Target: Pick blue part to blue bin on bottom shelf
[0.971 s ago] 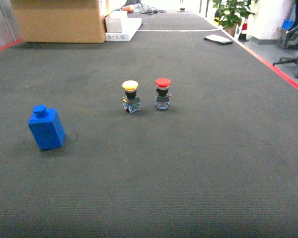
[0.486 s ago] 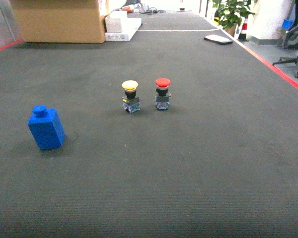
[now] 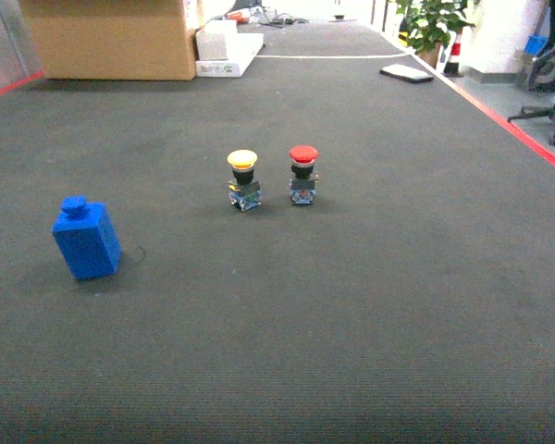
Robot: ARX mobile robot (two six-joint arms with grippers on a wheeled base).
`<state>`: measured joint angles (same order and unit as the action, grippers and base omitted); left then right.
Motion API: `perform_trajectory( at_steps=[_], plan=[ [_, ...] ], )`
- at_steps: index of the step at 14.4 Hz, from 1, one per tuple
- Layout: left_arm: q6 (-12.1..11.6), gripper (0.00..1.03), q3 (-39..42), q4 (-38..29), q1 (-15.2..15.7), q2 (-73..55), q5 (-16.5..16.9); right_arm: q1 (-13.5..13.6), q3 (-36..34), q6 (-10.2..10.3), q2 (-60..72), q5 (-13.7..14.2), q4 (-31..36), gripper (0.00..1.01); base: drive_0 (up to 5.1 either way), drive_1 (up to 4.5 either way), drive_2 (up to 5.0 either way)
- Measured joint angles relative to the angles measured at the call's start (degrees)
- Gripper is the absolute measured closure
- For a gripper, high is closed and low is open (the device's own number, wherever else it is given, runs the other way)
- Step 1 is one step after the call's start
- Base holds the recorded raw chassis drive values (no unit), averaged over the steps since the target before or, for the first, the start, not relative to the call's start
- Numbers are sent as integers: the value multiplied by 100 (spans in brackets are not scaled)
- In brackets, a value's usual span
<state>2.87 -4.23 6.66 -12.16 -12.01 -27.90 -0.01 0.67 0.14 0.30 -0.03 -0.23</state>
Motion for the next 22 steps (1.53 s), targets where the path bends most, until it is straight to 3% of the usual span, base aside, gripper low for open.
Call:
perform_trajectory(
  at_steps=[1,2,3,4,5,6,8,14,22],
  plan=[
    [28,5,2,-413,-70,-308,-627,-4,0,0,0,9,-4,3,0,0,0],
    [52,5,-96,-992,-212,-769,-745,2,0,2,0,4,-9,3,0,0,0],
    [85,5,-214,-1655,-260,-1508,-505,0,0,0,0,2,-2,3,0,0,0],
    [157,5,-339,-2422,-107,-2404,-162,0,0,0,0,2,-7,3,0,0,0],
    [345,5,-951,-4207,339,-4653,525,0,0,0,0,2,-7,3,0,0,0],
    [455,5,-1268,-4601,402,-5434,726,0,0,0,0,2,-4,3,0,0,0],
    [577,5,-1759,-4830,411,-6505,903,0,0,0,0,2,-4,3,0,0,0],
    [625,5,-2892,-5213,387,-8830,1099,0,0,0,0,2,-7,3,0,0,0],
    [570,5,-3998,-5327,566,-10528,1189,0,0,0,0,2,-4,3,0,0,0]
  ],
)
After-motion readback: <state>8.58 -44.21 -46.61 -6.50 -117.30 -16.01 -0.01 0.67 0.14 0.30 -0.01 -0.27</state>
